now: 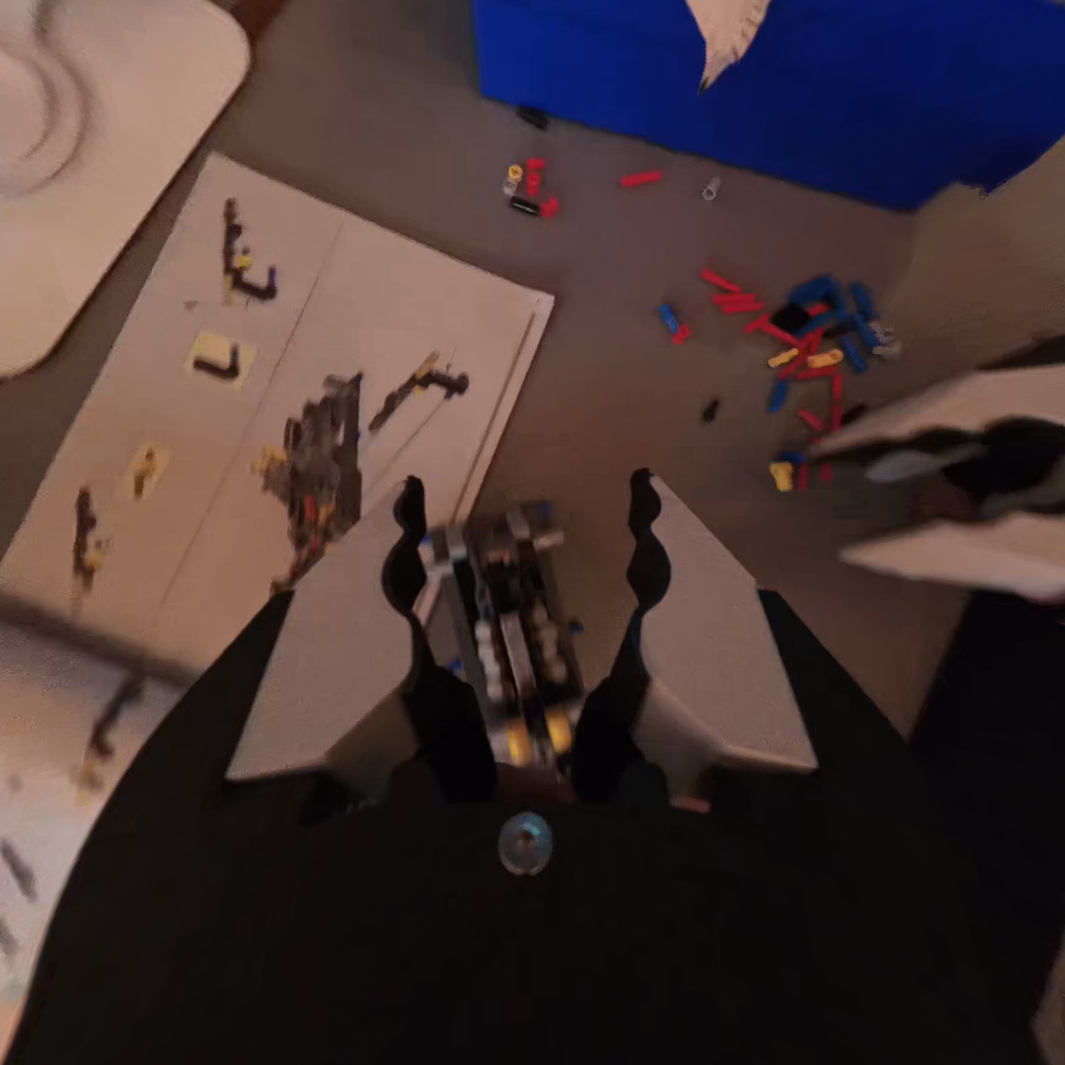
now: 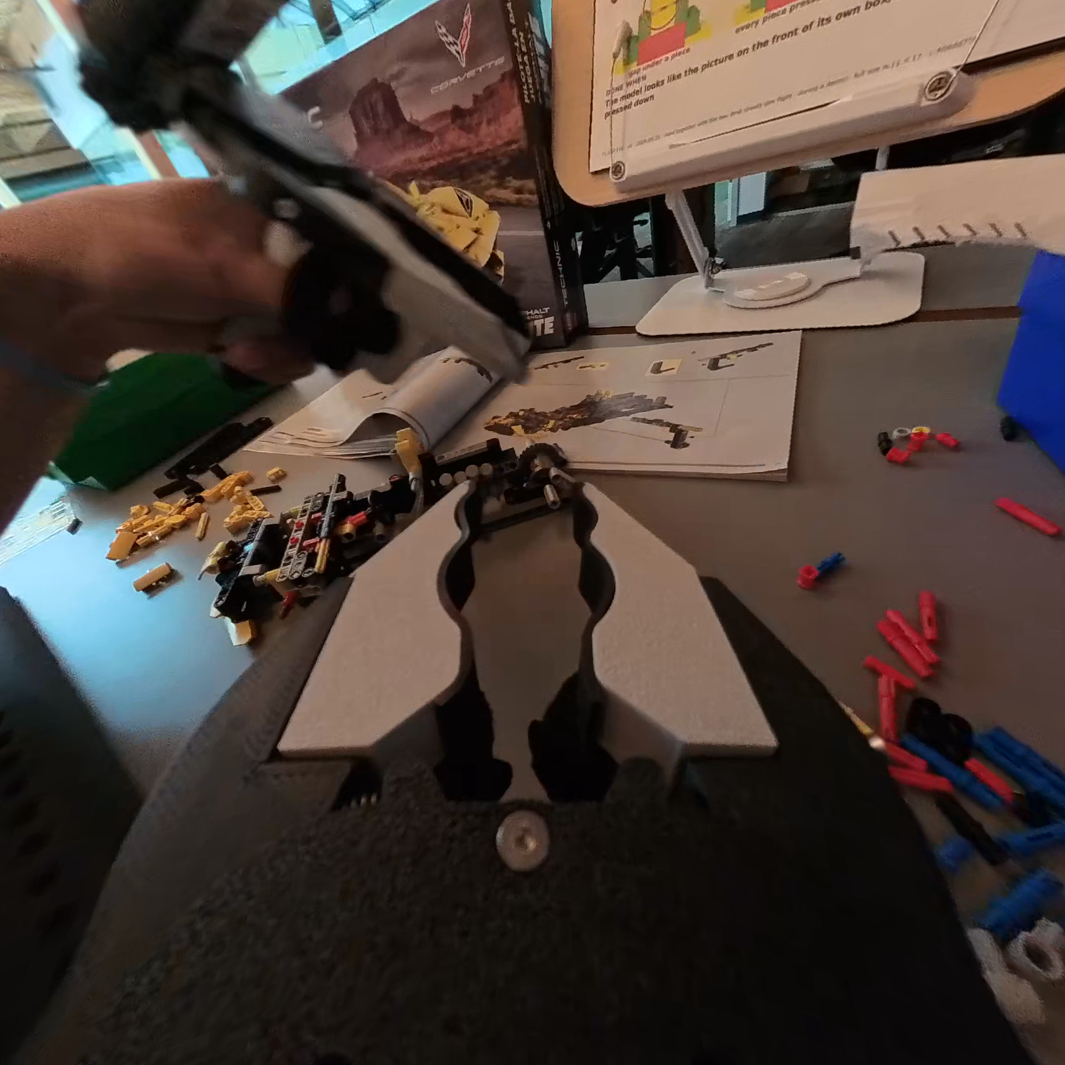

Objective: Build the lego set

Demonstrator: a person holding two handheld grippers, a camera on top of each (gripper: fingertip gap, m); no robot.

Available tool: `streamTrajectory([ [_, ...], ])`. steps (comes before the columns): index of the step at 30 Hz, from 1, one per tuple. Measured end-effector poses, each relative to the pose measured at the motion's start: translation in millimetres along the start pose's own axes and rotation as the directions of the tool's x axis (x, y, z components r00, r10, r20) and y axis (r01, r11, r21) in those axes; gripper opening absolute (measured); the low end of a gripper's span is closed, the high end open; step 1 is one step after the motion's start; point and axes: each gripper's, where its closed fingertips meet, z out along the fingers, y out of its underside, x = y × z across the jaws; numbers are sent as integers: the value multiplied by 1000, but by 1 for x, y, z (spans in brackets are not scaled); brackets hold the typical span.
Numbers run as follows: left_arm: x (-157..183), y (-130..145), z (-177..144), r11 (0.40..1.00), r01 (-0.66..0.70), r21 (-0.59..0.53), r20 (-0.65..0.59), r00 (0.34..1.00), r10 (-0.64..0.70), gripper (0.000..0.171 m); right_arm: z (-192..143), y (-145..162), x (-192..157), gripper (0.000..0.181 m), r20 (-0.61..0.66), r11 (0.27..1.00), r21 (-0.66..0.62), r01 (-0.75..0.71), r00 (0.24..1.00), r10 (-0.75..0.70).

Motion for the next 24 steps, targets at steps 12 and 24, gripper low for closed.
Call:
streamTrajectory([
  [12,-13,-44,124,963,-228,-144,51,970,237,52,-1,-1,-4,28,68,996,7,-84,994,83],
  [24,-25,-39,120,971,-193,-143,45,979,201,58,3,1,-10,27,110,995,-9,-98,989,98],
])
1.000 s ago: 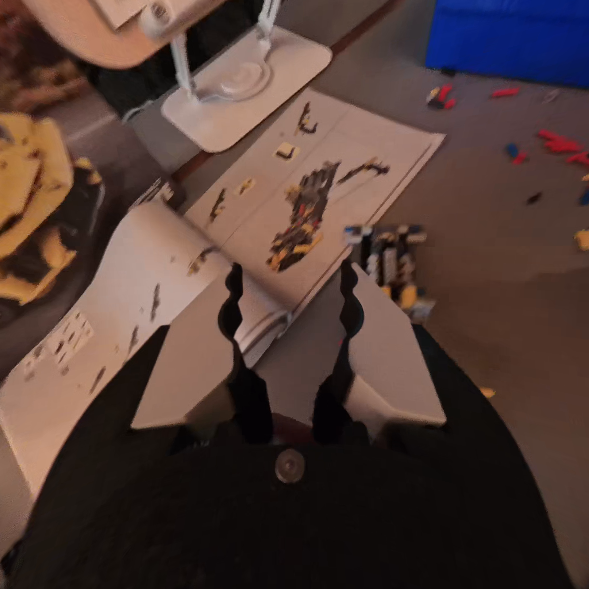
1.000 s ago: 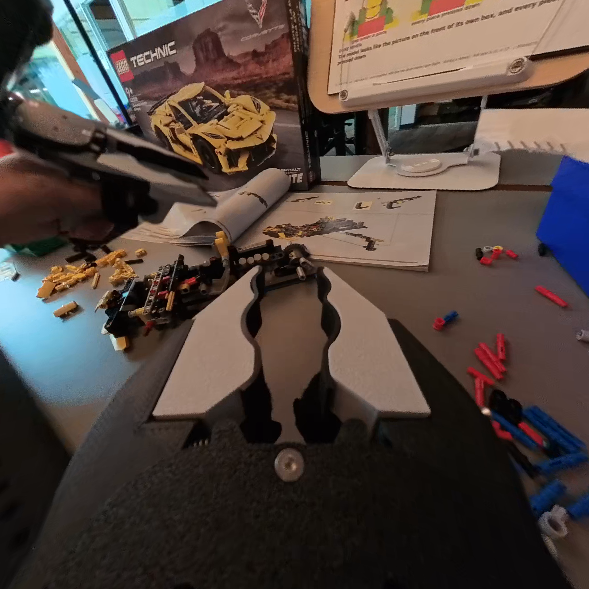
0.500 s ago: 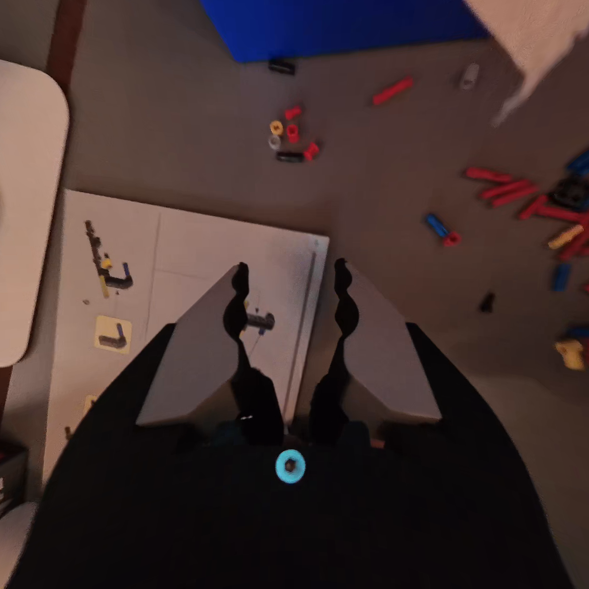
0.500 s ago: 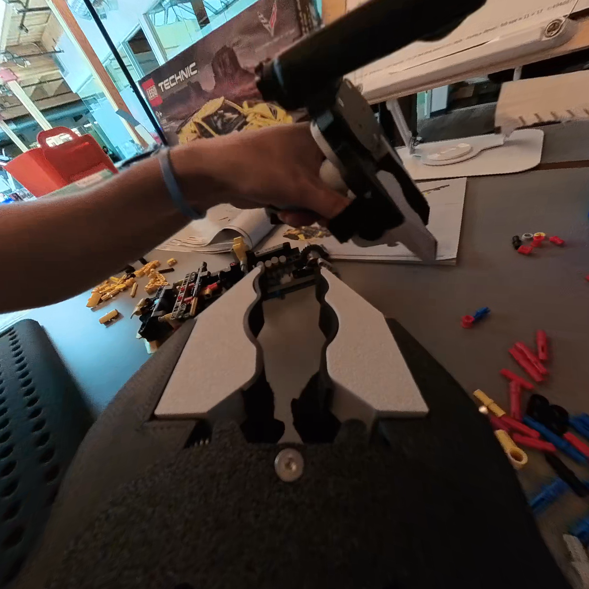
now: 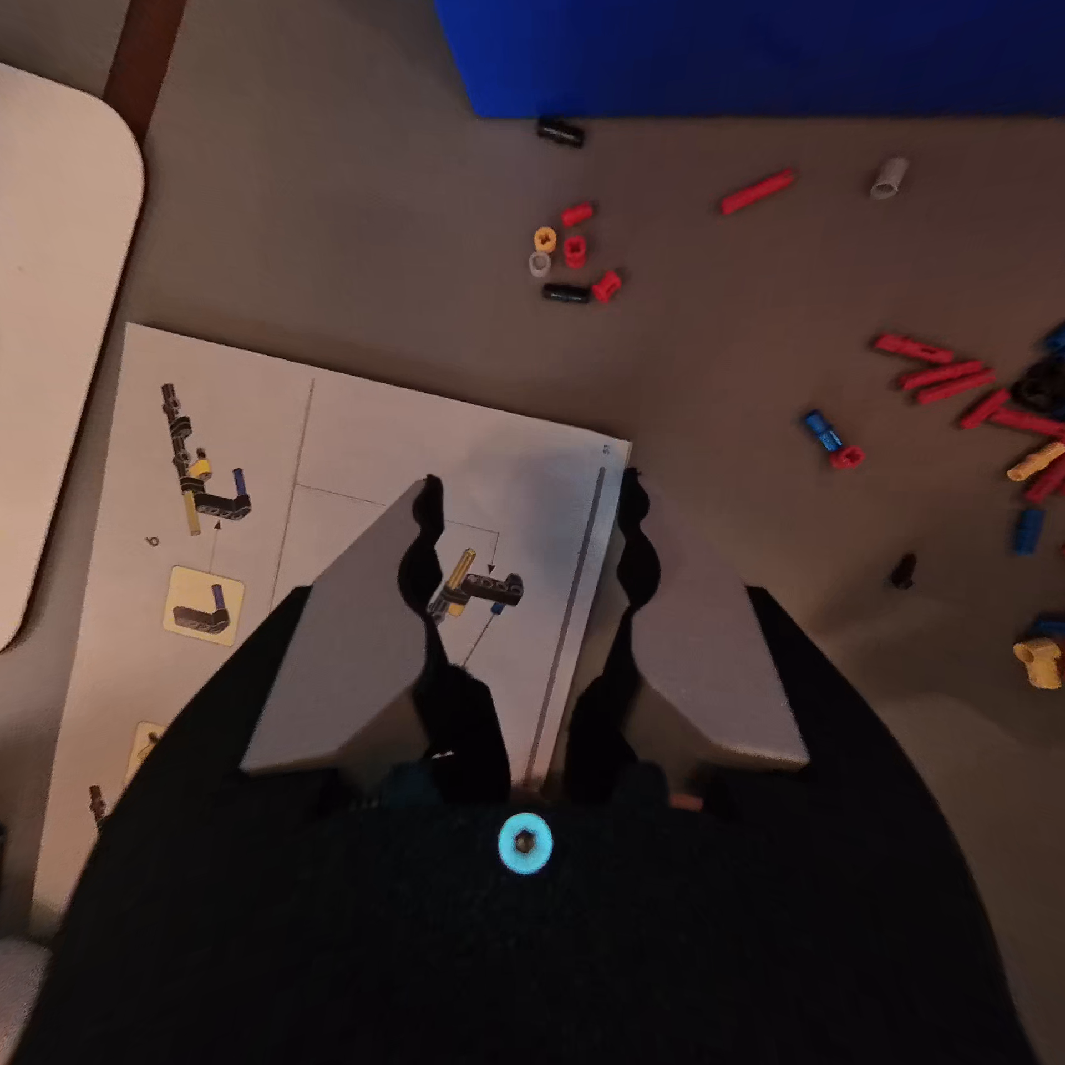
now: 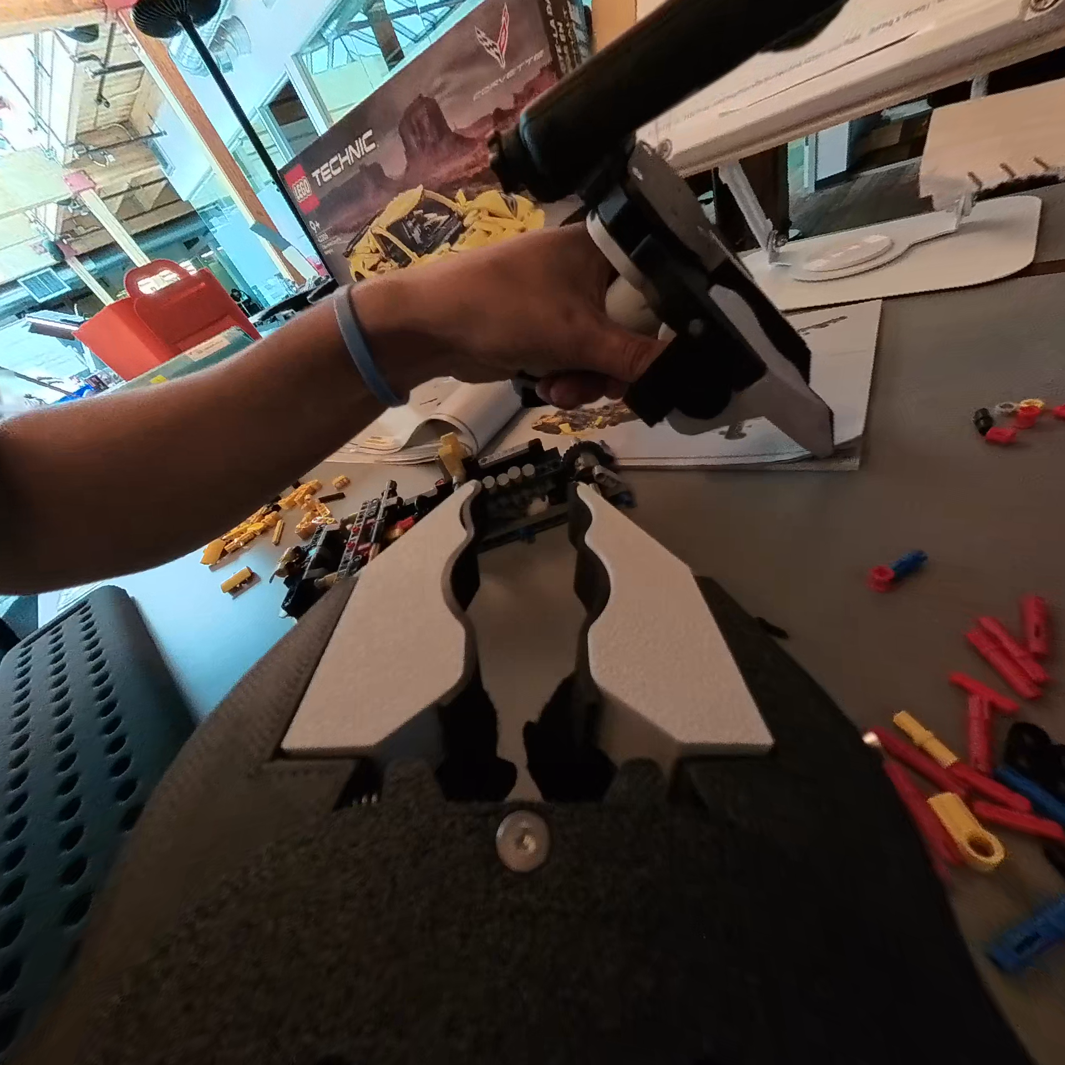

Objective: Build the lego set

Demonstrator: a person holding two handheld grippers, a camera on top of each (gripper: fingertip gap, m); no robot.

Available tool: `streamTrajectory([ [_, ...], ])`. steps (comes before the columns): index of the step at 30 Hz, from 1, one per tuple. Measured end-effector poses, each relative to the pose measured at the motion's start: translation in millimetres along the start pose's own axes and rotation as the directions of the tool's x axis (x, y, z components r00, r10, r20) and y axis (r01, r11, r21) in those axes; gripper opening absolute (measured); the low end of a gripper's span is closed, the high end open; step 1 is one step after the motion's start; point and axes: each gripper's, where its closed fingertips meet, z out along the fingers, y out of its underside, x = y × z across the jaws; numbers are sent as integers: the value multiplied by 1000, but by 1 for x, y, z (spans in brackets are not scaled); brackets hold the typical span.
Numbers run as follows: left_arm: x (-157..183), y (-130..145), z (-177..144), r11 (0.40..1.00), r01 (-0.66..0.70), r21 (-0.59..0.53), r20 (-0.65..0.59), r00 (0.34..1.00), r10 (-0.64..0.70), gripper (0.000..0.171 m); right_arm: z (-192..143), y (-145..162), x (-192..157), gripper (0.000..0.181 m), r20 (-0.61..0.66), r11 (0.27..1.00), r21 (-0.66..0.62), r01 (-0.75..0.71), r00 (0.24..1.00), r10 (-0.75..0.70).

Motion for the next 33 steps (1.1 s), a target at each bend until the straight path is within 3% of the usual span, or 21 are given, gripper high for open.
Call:
streamTrajectory([
  [5,-2,4,0,1000,24,3,-38,999,-24,59,7,0,2,27,0,1000,-16,17,1000,-17],
  [8,-3,5,-3,999,34,12,-60,998,-33,53,15,-8,35,31,-124,991,-71,115,985,-123],
  [12,-5,11,-8,1000,21,21,-97,995,-19,11,35,-12,87,47,-218,950,-299,85,964,-155],
  [14,-15,20,-6,1000,18,-2,-75,997,-18,4,52,-4,105,49,-225,924,-375,76,959,-170],
  [20,-30,25,-14,978,203,56,-158,969,-192,6,84,23,127,51,-240,816,-575,64,940,-243],
  [24,-46,39,-31,979,186,81,-105,979,-177,11,72,10,146,49,-347,834,-549,56,892,-289],
  [27,-55,55,-40,983,166,75,-57,985,-162,12,72,16,145,46,-341,841,-540,-5,915,-214],
  [33,-48,65,-50,980,173,96,-91,982,-165,13,71,22,146,35,-351,826,-563,-2,906,-237],
])
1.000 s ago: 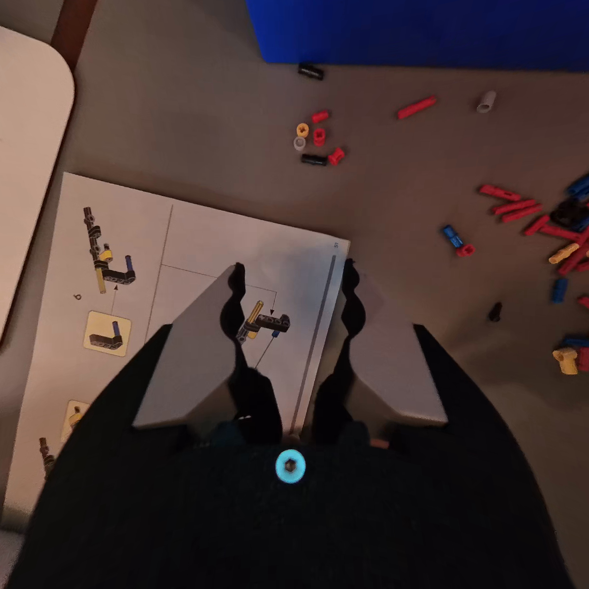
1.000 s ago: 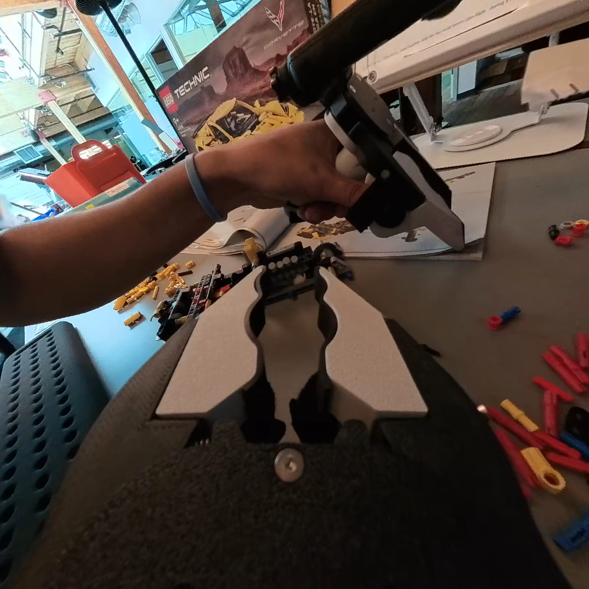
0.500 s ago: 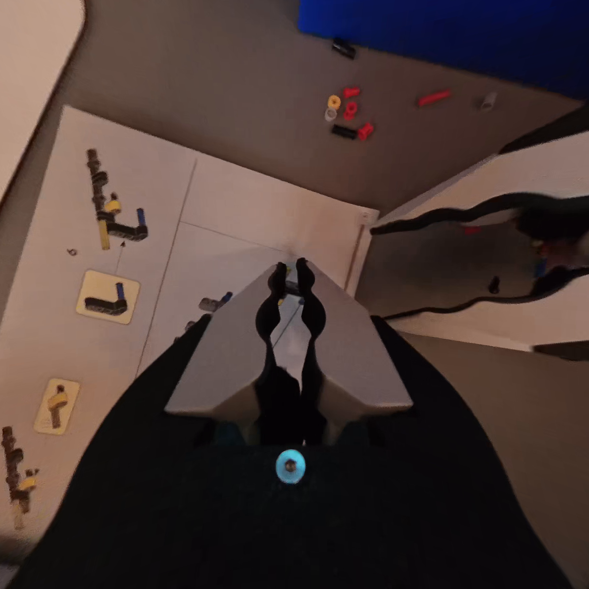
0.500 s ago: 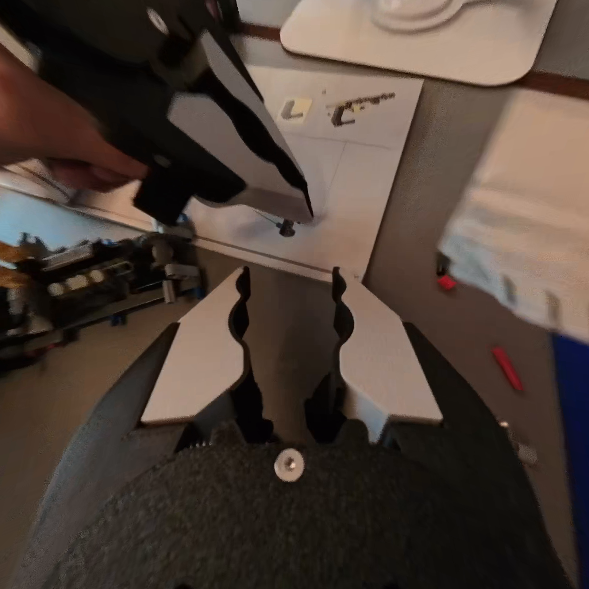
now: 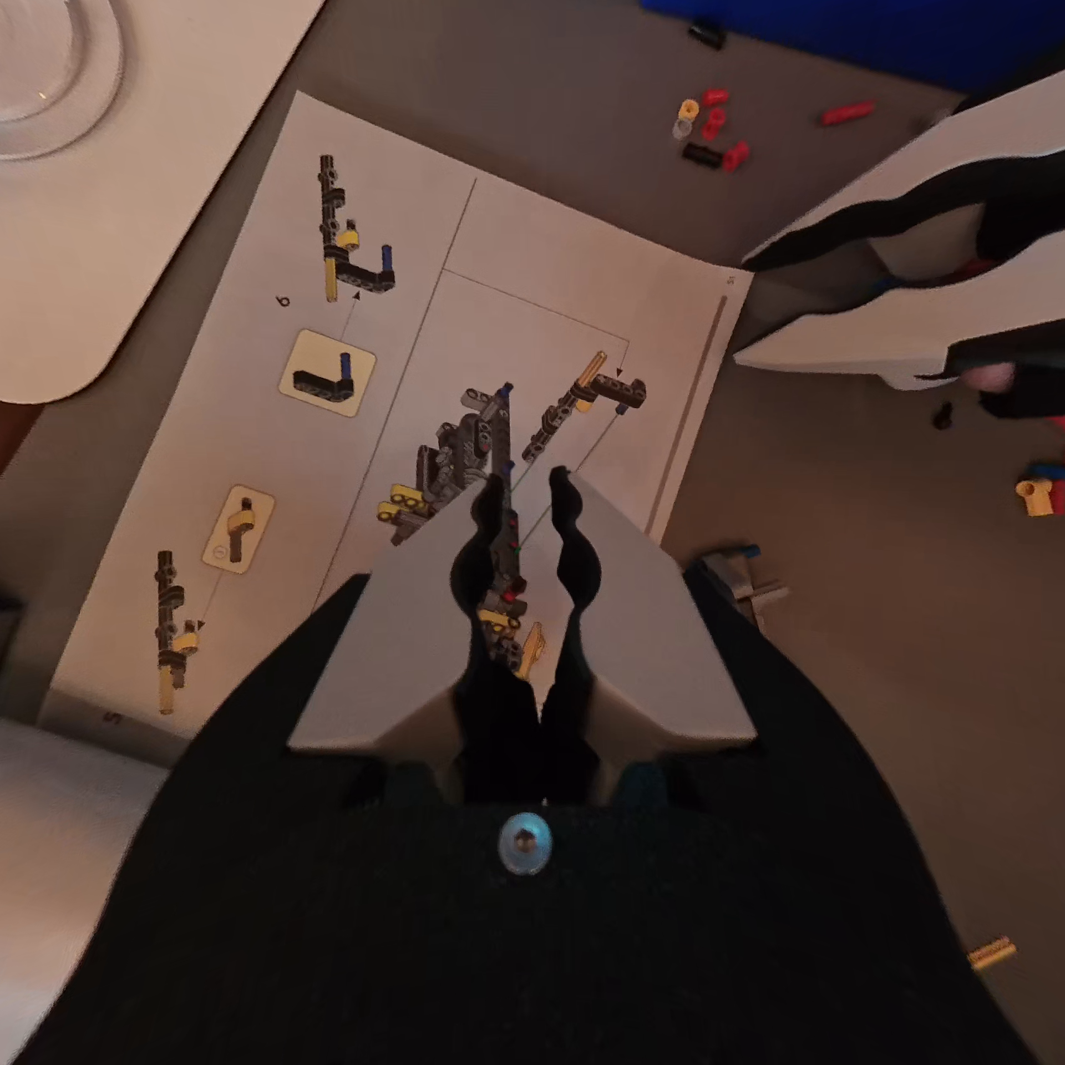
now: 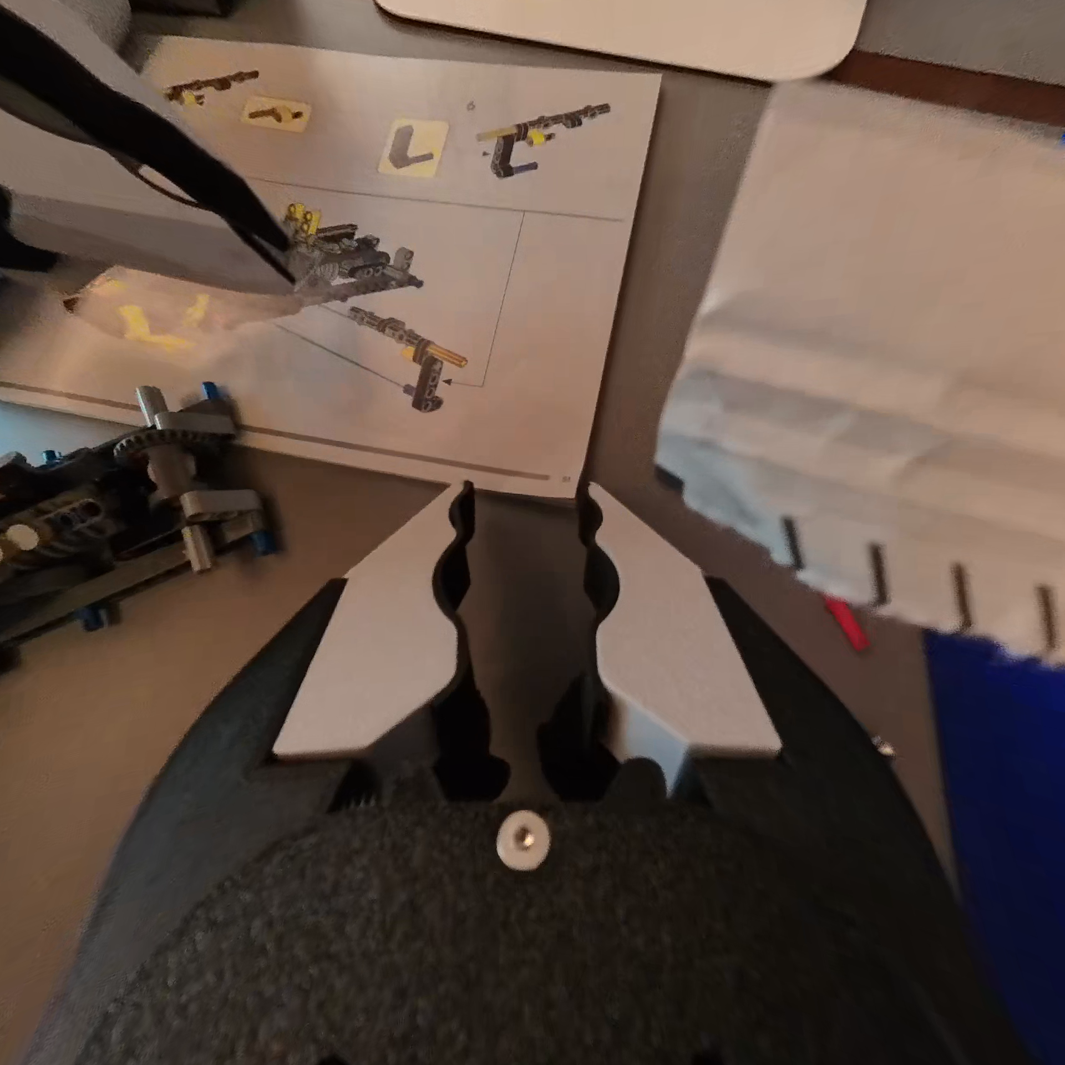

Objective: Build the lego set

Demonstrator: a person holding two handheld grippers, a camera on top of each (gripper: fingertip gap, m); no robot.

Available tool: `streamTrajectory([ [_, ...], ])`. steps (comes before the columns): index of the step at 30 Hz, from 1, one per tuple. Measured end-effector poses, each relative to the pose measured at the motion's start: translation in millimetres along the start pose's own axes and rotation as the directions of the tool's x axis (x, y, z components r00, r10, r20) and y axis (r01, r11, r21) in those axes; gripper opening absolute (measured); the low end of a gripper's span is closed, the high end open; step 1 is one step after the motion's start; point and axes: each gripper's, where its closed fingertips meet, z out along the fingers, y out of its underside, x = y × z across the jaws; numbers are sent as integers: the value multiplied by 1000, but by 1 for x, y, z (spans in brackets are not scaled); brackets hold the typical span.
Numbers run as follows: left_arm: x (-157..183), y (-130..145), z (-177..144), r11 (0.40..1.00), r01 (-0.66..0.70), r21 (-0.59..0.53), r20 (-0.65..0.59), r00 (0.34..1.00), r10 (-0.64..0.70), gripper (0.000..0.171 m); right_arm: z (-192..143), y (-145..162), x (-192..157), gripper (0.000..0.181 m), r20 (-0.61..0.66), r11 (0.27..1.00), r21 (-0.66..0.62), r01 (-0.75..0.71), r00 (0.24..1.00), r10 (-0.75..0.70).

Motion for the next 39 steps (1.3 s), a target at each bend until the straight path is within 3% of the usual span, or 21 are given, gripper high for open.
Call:
streamTrajectory([
  [9,15,-2,0,1000,-26,-2,-25,999,26,15,2,-2,6,16,-41,1000,1,16,999,-16],
  [11,20,-4,1,1000,-30,-2,-33,999,30,15,2,-4,6,3,-41,1000,9,21,999,-21],
  [13,23,-6,2,1000,-20,-4,-44,999,20,15,3,-3,6,0,-38,999,-9,36,999,-36],
  [18,31,-18,8,993,115,0,-110,987,-114,22,2,-3,2,0,-57,995,-16,103,993,-104],
  [21,35,-31,15,980,199,5,-141,970,-197,34,-2,-9,-16,0,14,988,29,149,989,-150],
  [26,54,-48,19,916,400,-27,-366,849,-381,42,-6,-16,-46,0,34,963,82,256,965,-260],
  [28,51,-48,21,900,436,-27,-388,825,-411,35,-8,-19,-55,0,50,960,102,260,963,-266],
  [30,47,-45,22,898,441,-16,-390,824,-411,6,-9,-22,-61,0,61,954,124,273,958,-282],
  [31,47,-44,21,895,446,-11,-399,819,-413,2,-10,-24,-63,0,63,950,139,279,955,-289],
  [35,41,-34,10,889,458,4,-424,806,-413,0,-17,-29,-75,0,109,942,205,265,951,-291],
  [37,33,-27,0,887,461,15,-426,806,-412,0,-25,-36,-79,18,122,934,259,245,951,-283],
  [39,19,-19,-16,884,467,35,-412,813,-413,0,-33,-45,-75,24,122,919,324,223,954,-275],
])
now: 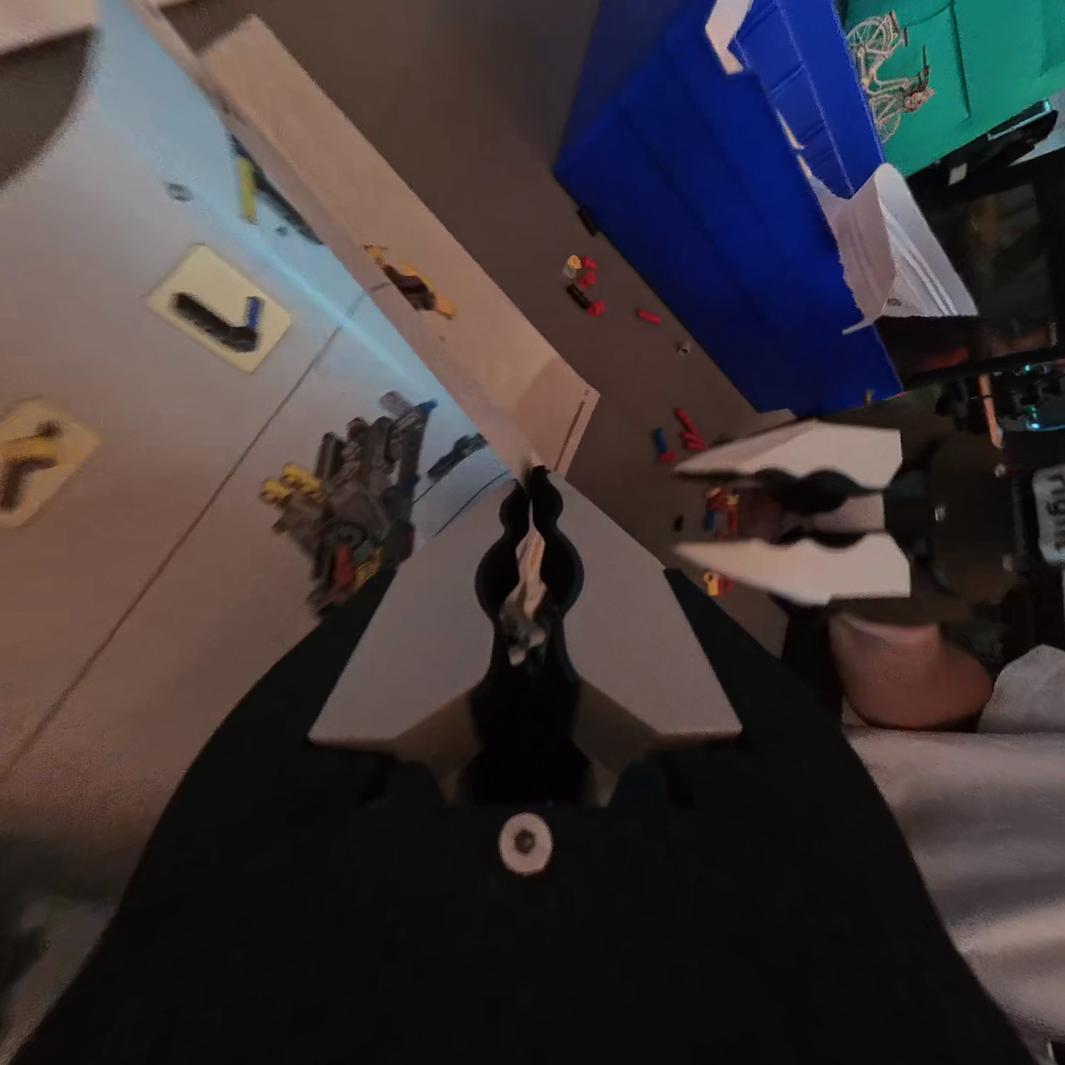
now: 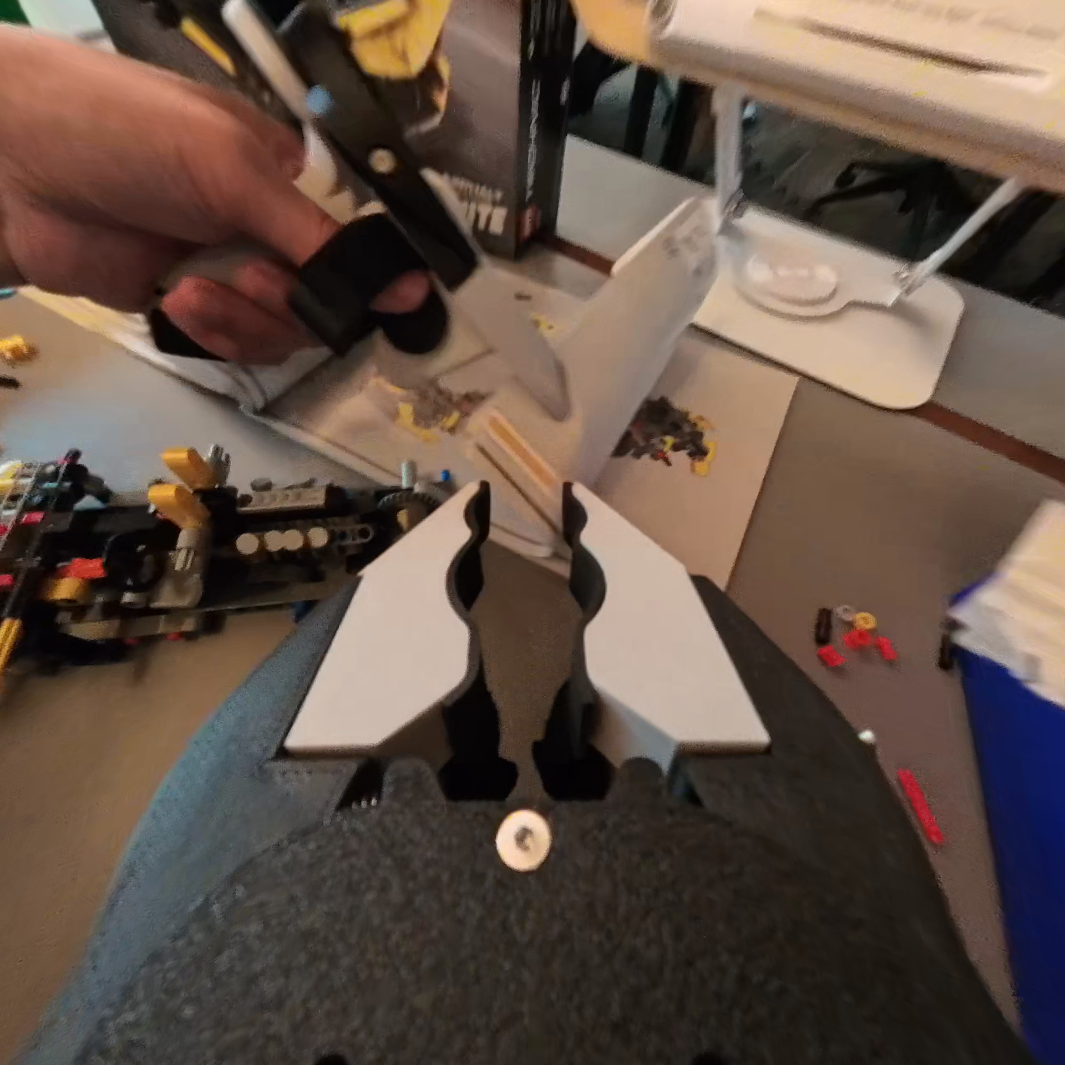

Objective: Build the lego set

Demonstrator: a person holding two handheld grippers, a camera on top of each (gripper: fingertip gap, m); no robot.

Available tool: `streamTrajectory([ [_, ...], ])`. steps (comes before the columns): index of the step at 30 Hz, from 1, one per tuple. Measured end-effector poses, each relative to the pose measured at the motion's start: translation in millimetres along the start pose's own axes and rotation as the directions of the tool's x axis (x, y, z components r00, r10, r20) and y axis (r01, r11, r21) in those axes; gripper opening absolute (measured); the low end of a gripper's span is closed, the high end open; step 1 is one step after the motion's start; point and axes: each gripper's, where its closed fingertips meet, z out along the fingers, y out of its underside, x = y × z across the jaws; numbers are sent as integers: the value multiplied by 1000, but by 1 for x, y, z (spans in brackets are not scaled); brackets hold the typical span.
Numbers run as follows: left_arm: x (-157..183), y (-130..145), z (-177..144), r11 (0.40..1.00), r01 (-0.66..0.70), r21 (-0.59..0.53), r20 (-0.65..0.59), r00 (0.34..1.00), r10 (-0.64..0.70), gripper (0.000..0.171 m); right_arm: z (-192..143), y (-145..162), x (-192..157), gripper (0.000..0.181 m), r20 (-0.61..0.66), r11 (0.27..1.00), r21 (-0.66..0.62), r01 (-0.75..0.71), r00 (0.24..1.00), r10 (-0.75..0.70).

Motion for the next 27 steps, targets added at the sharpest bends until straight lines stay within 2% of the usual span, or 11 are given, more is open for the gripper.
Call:
streamTrajectory([
  [2,-9,-2,-26,999,4,35,24,1000,-5,0,-1,-4,12,24,-5,999,27,-30,1000,30],
  [3,-12,-2,-39,999,10,48,29,1000,-11,0,2,0,9,23,46,999,-6,-46,998,47],
  [5,-17,0,-60,998,18,63,35,999,-20,0,9,6,-26,21,275,994,-105,-27,960,55],
  [6,-19,1,-67,998,18,65,43,999,-21,0,8,1,-49,32,379,994,-106,-9,924,49],
  [8,-19,4,-74,998,14,63,44,999,-16,0,-4,-20,-104,62,609,1000,13,-16,793,5],
  [10,-18,7,-76,998,19,66,34,999,-22,0,-7,-16,-137,86,699,999,25,48,713,-52],
  [13,-17,10,-78,997,20,81,29,999,-23,0,5,10,-156,87,707,968,-39,247,692,-148],
  [17,-19,16,-87,995,8,104,51,999,-14,0,7,20,-158,72,649,931,-73,358,725,-229],
  [20,-21,20,-101,991,6,133,68,998,-15,0,-1,28,-159,59,621,915,-101,391,743,-249],
  [23,-22,28,-124,984,4,177,88,996,-20,0,-12,38,-163,64,589,913,-123,390,769,-249],
  [27,-33,63,-166,977,6,212,149,988,-38,0,-29,44,-166,64,579,933,-142,331,792,-193],
])
